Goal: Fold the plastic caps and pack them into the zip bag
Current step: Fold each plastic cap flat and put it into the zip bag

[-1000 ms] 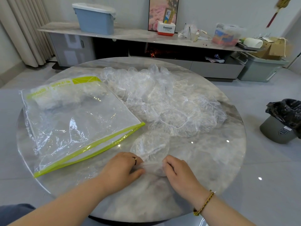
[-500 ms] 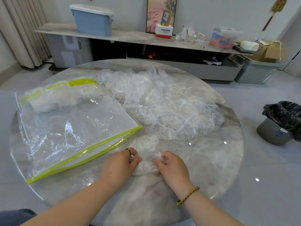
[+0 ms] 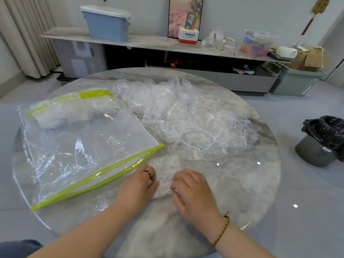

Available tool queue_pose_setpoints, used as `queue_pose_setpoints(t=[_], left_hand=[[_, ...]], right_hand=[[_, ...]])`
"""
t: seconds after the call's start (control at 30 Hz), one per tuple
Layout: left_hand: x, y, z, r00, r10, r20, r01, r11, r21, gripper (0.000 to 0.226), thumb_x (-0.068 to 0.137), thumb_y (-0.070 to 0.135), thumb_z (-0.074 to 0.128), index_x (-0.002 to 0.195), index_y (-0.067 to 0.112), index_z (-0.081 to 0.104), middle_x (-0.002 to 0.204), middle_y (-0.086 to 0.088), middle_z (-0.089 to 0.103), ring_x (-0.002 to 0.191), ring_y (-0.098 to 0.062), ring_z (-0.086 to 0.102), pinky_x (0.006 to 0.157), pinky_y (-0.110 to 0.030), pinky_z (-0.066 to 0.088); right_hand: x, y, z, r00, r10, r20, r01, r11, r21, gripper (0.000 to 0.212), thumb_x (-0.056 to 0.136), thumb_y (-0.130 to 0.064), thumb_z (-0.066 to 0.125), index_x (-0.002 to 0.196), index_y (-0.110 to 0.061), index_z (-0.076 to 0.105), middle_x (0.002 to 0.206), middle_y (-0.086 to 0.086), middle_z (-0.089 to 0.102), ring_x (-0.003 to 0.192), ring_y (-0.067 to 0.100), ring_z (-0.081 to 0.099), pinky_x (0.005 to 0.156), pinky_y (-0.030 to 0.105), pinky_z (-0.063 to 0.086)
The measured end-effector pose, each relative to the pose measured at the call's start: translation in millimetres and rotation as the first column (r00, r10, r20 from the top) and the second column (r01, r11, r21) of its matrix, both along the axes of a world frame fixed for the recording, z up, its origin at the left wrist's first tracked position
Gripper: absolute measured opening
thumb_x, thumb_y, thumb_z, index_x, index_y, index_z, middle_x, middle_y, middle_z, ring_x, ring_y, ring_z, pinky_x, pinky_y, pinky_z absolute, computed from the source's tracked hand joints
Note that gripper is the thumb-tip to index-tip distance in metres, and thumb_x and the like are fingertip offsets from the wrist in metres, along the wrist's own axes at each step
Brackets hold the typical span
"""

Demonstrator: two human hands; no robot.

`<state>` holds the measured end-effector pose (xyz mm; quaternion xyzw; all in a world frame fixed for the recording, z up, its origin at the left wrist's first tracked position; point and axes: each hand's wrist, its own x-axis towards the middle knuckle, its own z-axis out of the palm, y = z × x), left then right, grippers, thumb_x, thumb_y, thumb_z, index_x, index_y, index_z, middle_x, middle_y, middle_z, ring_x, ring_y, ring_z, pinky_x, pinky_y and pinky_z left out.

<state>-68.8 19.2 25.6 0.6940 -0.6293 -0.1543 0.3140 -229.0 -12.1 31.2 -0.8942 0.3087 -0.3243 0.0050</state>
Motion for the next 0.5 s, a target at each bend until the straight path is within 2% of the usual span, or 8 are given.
queue_pose_setpoints(t=[0.07,0.1,0.13,0.23,0.33,0.4,0.5], left_hand=[[0.9,0.1,-4.4,0.989,-0.070,0.129,0.086,0.988,-0.125,0.020,0.072,0.014,0.067,0.062,0.026,0.054,0.078,0.014,0.042,0.056,-0.011,0.052,0.041,-0.021,0.037],[2.3,0.3,-4.7,0.974,-0.099,0.202,0.129,0.982,-0.139,0.008,0.066,0.021,0.065,0.061,0.025,0.061,0.082,0.012,0.045,0.049,-0.006,0.052,0.035,-0.017,0.035],[3.5,0.0,-3.8,0.960,-0.115,0.254,0.153,0.979,-0.137,0.008,0.067,0.028,0.060,0.060,0.027,0.065,0.081,0.014,0.049,0.046,-0.002,0.051,0.033,-0.014,0.033],[6.6,0.6,-4.3,0.924,-0.183,0.334,0.228,0.969,-0.098,0.034,0.073,0.046,0.040,0.065,0.034,0.071,0.073,0.019,0.059,0.054,0.002,0.055,0.040,-0.011,0.038],[12.4,0.6,-5.7,0.857,-0.233,0.459,0.295,0.953,-0.065,0.053,0.065,0.064,0.034,0.076,0.032,0.074,0.079,0.018,0.062,0.063,-0.001,0.060,0.055,-0.009,0.045],[13.6,0.3,-2.3,0.836,-0.219,0.504,0.287,0.956,-0.060,0.056,0.059,0.062,0.033,0.079,0.031,0.075,0.080,0.016,0.064,0.063,-0.002,0.062,0.057,-0.009,0.046],[15.0,-1.6,-0.5,0.845,-0.176,0.505,0.255,0.963,-0.092,0.050,0.055,0.042,0.032,0.074,0.026,0.076,0.074,0.013,0.064,0.058,-0.003,0.063,0.051,-0.009,0.046]], right_hand=[[-0.2,3.6,-2.4,0.992,0.025,-0.126,-0.022,1.000,0.021,0.023,0.070,-0.030,0.047,0.091,-0.023,0.050,0.095,-0.004,0.065,0.095,0.012,0.048,0.086,0.023,0.034],[-1.2,3.1,-5.5,0.984,0.014,-0.176,-0.005,0.999,0.050,0.029,0.069,-0.035,0.045,0.093,-0.023,0.055,0.096,-0.005,0.067,0.097,0.010,0.047,0.088,0.023,0.033],[-2.3,2.2,-7.8,0.978,0.000,-0.209,0.020,0.996,0.090,0.034,0.068,-0.039,0.043,0.092,-0.023,0.061,0.097,-0.007,0.068,0.098,0.007,0.047,0.089,0.022,0.032],[-4.0,-1.4,-9.1,0.964,-0.059,-0.260,0.112,0.975,0.194,0.045,0.066,-0.047,0.039,0.091,-0.025,0.069,0.097,-0.012,0.069,0.094,0.003,0.058,0.087,0.019,0.042],[-1.4,-0.7,-6.9,0.953,-0.103,-0.286,0.175,0.955,0.238,0.050,0.064,-0.050,0.035,0.090,-0.027,0.071,0.095,-0.016,0.069,0.086,0.002,0.066,0.073,0.016,0.051],[1.1,-1.0,-6.4,0.949,-0.132,-0.287,0.203,0.951,0.232,0.048,0.062,-0.046,0.034,0.088,-0.028,0.070,0.091,-0.017,0.068,0.083,0.001,0.066,0.070,0.014,0.051],[2.8,-4.2,-5.2,0.958,-0.165,-0.234,0.217,0.952,0.215,0.043,0.060,-0.034,0.034,0.083,-0.028,0.069,0.085,-0.019,0.067,0.080,-0.001,0.060,0.066,0.012,0.049]])
